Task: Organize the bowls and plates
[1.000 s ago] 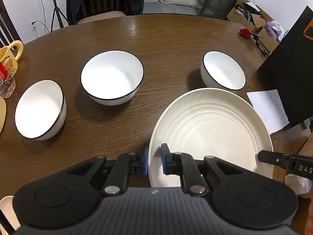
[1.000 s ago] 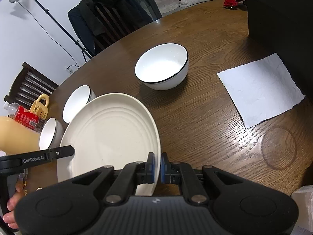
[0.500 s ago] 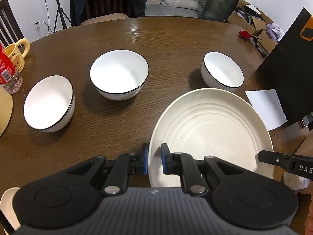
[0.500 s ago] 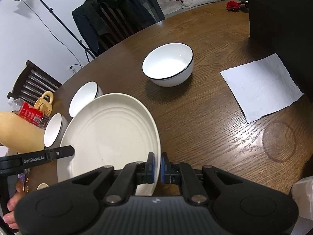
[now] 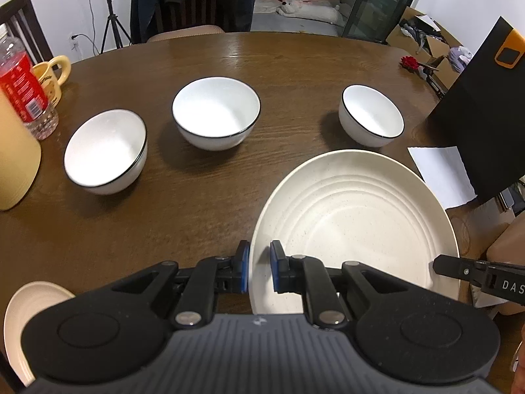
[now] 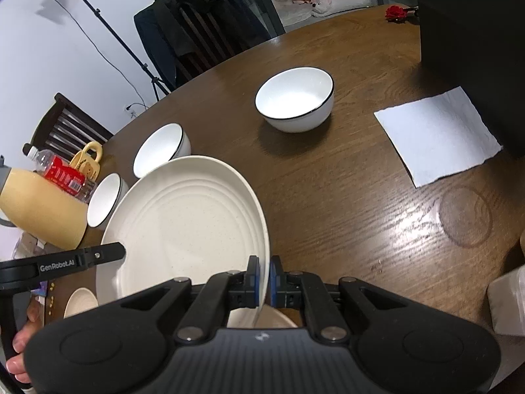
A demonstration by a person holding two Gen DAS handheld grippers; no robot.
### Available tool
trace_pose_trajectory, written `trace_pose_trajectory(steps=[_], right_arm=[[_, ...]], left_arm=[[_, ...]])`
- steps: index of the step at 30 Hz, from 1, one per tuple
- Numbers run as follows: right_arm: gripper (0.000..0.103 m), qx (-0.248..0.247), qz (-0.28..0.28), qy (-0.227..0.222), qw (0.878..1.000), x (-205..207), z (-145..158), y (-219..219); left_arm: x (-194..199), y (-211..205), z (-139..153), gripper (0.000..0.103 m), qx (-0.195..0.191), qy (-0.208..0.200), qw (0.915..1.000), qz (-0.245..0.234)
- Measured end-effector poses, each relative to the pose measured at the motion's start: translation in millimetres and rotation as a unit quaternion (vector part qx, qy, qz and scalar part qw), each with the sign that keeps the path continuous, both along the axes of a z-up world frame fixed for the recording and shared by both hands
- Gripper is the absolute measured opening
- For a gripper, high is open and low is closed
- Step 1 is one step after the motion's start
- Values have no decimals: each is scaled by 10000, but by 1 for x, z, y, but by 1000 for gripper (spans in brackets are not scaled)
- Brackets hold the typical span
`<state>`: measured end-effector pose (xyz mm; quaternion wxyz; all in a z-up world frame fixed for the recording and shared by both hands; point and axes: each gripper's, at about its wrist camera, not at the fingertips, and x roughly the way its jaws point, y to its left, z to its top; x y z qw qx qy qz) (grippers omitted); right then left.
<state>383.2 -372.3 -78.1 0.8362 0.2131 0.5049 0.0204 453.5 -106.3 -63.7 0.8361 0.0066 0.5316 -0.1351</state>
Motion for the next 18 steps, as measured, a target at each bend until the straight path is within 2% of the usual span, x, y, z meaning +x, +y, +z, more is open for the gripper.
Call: trace_pose_trajectory(steps=[18], right_arm=[[6,18,237,-13,9997,-49,3,26]], left_arm=[[-59,31,4,13,11,-5,9996,270]])
